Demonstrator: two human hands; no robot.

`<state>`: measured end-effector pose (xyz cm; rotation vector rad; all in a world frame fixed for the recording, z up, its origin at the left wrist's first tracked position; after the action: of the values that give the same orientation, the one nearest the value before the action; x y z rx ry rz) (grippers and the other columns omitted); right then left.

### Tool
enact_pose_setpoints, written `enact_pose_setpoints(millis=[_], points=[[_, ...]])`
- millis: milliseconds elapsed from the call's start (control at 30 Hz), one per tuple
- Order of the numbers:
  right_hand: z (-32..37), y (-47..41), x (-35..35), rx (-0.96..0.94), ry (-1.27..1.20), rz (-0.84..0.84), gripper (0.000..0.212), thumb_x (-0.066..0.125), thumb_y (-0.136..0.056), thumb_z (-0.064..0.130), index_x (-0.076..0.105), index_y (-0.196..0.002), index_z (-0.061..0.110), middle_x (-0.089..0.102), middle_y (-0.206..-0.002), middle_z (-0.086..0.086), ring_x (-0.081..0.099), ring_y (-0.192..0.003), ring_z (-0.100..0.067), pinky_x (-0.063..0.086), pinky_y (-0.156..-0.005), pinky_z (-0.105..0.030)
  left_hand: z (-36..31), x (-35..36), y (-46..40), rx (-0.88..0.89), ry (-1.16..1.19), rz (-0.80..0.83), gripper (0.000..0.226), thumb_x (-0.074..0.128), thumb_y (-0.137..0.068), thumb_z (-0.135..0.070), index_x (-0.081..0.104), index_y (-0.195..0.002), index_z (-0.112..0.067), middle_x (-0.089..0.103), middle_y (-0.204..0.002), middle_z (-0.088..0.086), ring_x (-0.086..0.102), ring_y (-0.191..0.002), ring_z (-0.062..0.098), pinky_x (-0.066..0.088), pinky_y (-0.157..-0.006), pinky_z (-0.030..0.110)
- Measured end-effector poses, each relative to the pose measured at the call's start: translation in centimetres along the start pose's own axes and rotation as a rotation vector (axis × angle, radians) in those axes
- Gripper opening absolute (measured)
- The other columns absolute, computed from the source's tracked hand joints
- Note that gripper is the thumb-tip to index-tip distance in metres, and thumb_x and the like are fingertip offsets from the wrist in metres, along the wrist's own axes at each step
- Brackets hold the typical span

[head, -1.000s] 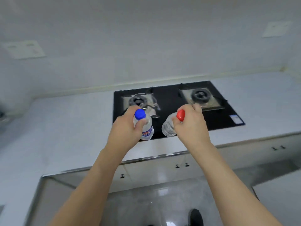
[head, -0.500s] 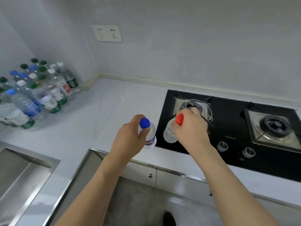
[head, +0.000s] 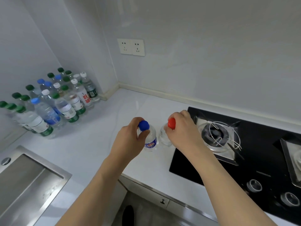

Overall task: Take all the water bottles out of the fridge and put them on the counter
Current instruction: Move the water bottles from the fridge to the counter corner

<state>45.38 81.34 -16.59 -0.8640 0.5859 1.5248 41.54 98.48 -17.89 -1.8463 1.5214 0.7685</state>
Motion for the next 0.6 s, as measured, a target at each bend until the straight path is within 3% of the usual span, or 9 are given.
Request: enact_pose_setpoints(millis=[100,267,600], points=[[2.0,-2.7,2.6,-0.010,0.016,0.019,0.021,0.060,-0.091,0.026,0.056,-0.109,0.016,0.041,-0.112,0.003,0.051,-0.083,-0.016,0.039,-0.073,-0.024,2.8,-1.5,-2.3,-0.012,0.007,-0.006,0.024,0.057,-0.093,-0.027,0.049,-0.115,-0.027,0.066,-0.101,-0.003,0.063,-0.072,0.019,0.053,-0.065,0.033],[6.4,-6.9,7.1,0.011,0.037,0.051,0.018,0.060,-0.091,0.024,0.056,-0.105,0.014,0.042,-0.111,0.001,0.057,-0.084,-0.023,0.048,-0.076,-0.030,8.7,-4.9,-6.6,-0.024,-0.010,0.006,0.025,0.058,-0.093,-0.028,0.049,-0.116,-0.027,0.067,-0.101,-0.001,0.064,-0.077,0.021,0.055,-0.071,0.038],[15.8,-14.6,16.3,-0.048,0.078,0.174,0.015,0.059,-0.092,0.022,0.056,-0.106,0.016,0.042,-0.110,0.002,0.059,-0.084,-0.025,0.050,-0.076,-0.033,20.7,-12.2,-12.5,-0.123,0.020,-0.052,0.020,0.059,-0.090,-0.030,0.048,-0.107,-0.033,0.068,-0.089,0.003,0.062,-0.065,0.023,0.054,-0.066,0.044]])
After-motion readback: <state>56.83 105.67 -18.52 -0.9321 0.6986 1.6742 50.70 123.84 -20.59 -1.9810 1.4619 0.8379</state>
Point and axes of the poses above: each hand's wrist, its own y-axis away from the middle knuckle, its own x-axis out of the palm, z = x × y, the point moved 1 cm from there along -y, towards the middle knuckle
